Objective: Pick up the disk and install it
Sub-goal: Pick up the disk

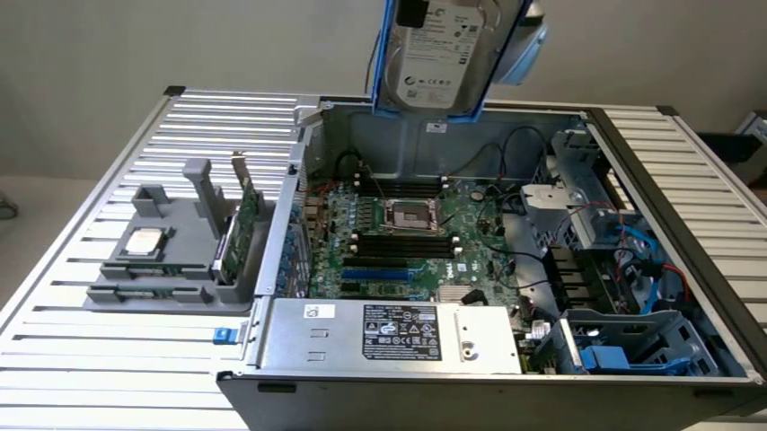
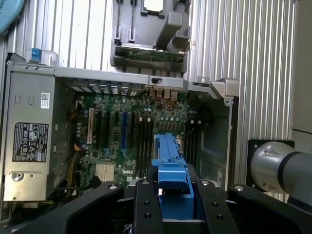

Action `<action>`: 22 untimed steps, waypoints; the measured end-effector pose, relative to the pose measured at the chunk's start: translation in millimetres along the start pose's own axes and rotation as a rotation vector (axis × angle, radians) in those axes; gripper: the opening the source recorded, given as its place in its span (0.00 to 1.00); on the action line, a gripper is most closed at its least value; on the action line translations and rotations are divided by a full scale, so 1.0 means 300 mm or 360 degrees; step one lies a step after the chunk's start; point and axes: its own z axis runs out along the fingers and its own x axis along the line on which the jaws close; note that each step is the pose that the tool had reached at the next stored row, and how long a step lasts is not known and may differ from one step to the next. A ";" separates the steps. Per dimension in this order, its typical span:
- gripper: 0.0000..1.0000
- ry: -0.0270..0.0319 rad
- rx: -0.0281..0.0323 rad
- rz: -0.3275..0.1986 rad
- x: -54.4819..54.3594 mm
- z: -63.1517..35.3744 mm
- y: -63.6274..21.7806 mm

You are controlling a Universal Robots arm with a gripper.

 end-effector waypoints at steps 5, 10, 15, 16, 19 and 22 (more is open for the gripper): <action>0.33 0.00036 -0.00061 -0.0031 0.012 -0.004 -0.017; 0.33 0.00067 -0.00064 -0.0056 0.028 -0.009 -0.030; 0.33 0.00131 0.00533 -0.0071 0.064 -0.016 -0.032; 0.33 0.00147 0.00724 -0.0074 0.070 -0.017 -0.032; 0.33 0.00216 0.01267 -0.0084 0.082 -0.019 -0.036; 0.33 0.00342 0.01656 -0.0091 0.091 -0.019 -0.041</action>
